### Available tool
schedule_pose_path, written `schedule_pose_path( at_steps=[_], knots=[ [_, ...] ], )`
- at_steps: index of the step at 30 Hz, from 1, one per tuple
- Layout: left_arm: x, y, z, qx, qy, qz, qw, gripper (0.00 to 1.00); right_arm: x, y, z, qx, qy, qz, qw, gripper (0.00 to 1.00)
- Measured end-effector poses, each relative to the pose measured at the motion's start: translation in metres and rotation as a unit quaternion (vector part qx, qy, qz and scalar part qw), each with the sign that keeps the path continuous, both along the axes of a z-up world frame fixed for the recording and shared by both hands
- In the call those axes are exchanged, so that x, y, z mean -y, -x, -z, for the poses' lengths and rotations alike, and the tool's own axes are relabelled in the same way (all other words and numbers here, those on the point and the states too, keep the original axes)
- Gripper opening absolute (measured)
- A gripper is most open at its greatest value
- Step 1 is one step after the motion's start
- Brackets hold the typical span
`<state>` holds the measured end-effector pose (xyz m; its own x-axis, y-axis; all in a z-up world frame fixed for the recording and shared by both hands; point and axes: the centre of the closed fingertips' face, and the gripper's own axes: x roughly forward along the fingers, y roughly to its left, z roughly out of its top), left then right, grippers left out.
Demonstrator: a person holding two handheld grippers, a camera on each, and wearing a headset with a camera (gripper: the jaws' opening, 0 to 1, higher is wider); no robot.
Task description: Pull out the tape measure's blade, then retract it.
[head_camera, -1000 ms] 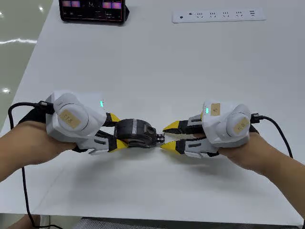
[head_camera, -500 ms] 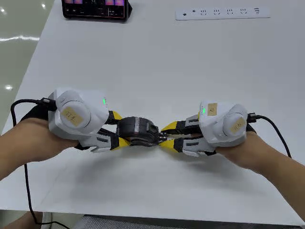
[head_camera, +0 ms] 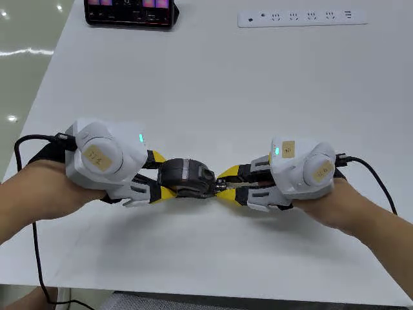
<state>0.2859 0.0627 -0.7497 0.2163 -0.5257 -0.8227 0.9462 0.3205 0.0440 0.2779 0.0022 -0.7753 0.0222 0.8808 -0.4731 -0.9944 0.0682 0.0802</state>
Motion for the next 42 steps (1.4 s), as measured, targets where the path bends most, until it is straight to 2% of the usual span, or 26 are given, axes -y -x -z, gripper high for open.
schedule_pose_path(
  at_steps=[22,42],
  knots=[
    [0.000,0.000,0.001,0.000,-0.003,0.002,1.0000,0.24,0.005,0.002,0.000,0.021,0.015,-0.010,0.9996,0.11],
    [0.003,0.002,0.001,-0.001,0.000,0.006,1.0000,0.24,0.034,0.005,0.000,0.021,0.037,-0.012,0.9990,0.11]
  ],
)
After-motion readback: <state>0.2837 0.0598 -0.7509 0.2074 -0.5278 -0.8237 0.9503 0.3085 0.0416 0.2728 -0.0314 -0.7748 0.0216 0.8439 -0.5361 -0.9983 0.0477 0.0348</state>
